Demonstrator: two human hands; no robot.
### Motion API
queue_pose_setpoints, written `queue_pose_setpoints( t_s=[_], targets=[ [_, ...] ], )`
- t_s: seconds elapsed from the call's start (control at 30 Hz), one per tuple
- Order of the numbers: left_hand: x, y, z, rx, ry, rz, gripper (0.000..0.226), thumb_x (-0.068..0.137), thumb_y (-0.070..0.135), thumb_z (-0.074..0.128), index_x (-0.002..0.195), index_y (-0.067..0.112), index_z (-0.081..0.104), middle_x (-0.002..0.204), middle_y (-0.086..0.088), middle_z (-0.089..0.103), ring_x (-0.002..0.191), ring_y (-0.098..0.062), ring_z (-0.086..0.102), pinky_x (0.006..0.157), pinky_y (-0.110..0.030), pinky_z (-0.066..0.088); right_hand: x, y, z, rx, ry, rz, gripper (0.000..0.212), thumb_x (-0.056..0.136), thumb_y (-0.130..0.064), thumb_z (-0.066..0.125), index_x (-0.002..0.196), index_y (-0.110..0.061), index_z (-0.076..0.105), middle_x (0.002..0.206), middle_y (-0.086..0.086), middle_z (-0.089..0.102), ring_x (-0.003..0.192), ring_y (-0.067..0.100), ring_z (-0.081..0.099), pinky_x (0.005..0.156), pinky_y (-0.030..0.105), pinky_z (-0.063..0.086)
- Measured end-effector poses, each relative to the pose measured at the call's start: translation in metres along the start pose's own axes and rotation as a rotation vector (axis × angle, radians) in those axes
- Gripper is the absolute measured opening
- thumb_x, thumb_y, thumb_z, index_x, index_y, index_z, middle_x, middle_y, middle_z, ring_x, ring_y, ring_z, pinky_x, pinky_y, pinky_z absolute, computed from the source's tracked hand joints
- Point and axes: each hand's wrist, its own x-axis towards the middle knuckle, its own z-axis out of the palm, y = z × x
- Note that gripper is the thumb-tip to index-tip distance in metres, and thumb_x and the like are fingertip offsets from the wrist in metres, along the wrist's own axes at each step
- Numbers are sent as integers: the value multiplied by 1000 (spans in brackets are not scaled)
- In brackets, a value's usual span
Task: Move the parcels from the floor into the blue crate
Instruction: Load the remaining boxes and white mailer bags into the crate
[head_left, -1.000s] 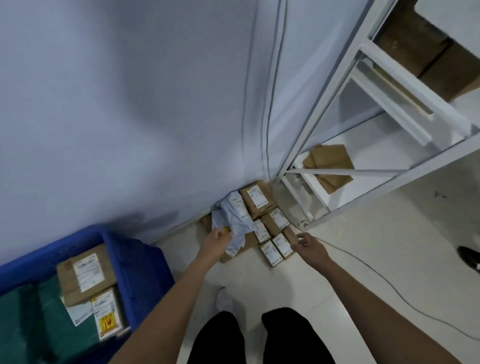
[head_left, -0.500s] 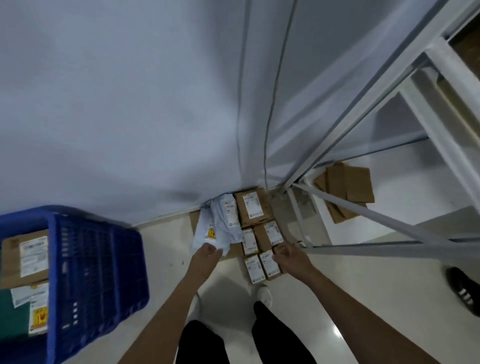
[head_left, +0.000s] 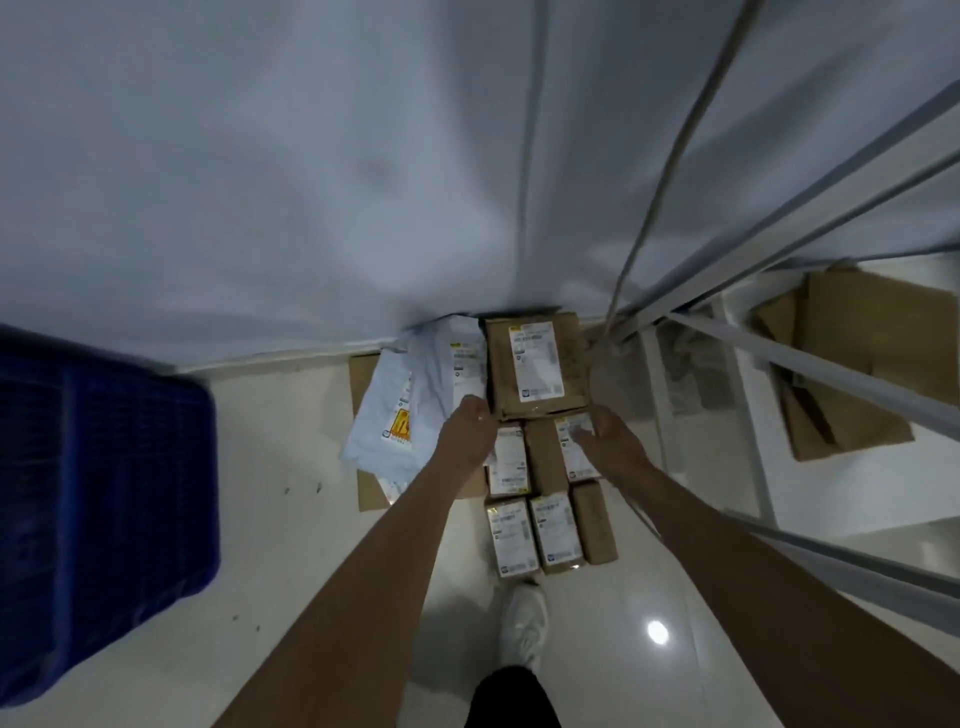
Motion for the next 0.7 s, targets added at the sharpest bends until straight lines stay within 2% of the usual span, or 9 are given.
queue_pose_setpoints(
  t_s=[0.07,0.13,0.2,0.27,0.33,0.5,0.57,0.63,0.7],
  targets=[
    [36,-17,14,-15,-6,-18,14,94,10,41,106,13,48,94,-3,53,87,-19,49,72,-25,37,33,-1,8,-17,-1,-13,53,95,-29,54,145,-21,37,141,4,43,130,27,44,92,21,35],
    [64,-29,28,-41,-25,-22,20,95,5,38,111,10,48,91,-3,51,77,-15,49,65,-22,38,59,-2,14,-74,27,-54,42,88,-31,56,130,-30,48,126,-1,53,107,24,57,82,26,43],
    [87,-40,41,-65,-48,-68,27,95,4,35,120,8,45,91,-2,53,73,-9,50,62,-14,41,84,2,20,-109,33,-105,57,81,-36,52,137,-36,43,132,4,52,100,26,59,80,32,50],
    [103,-51,53,-138,-57,-129,40,94,8,37,134,7,39,117,-15,58,96,-23,60,85,-28,52,100,5,24,-156,80,-134,59,87,-33,53,143,-30,35,141,8,38,112,32,55,94,40,49],
    [115,-59,62,-180,-55,-155,47,94,16,43,139,14,35,128,-17,55,110,-30,57,98,-42,47,115,10,27,-184,172,-124,58,89,-33,56,141,-21,36,141,8,32,115,32,52,98,40,46],
    [128,-59,73,-274,-61,-137,43,95,13,42,137,24,39,117,-5,55,85,-16,54,75,-28,48,142,18,27,-88,202,-46,55,85,-29,61,134,-12,41,136,13,44,113,31,54,92,33,46],
    [139,-67,77,-294,-64,-125,47,89,19,46,136,23,47,129,-5,58,94,-17,61,83,-32,52,142,16,25,3,184,-3,47,84,-30,63,124,-12,49,122,10,58,107,28,59,88,35,50],
    [152,-84,86,-359,-82,-150,50,82,22,52,132,25,52,129,-6,60,106,-22,62,97,-41,49,132,13,21,82,200,4,48,74,-43,66,113,-15,58,110,5,63,100,25,62,83,34,52],
    [120,-70,79,-408,-73,-114,43,85,18,55,127,20,56,122,-5,64,110,-23,62,102,-43,46,119,14,13,137,246,-8,67,55,-62,61,108,-20,61,112,6,63,98,23,63,85,39,55]
  ],
)
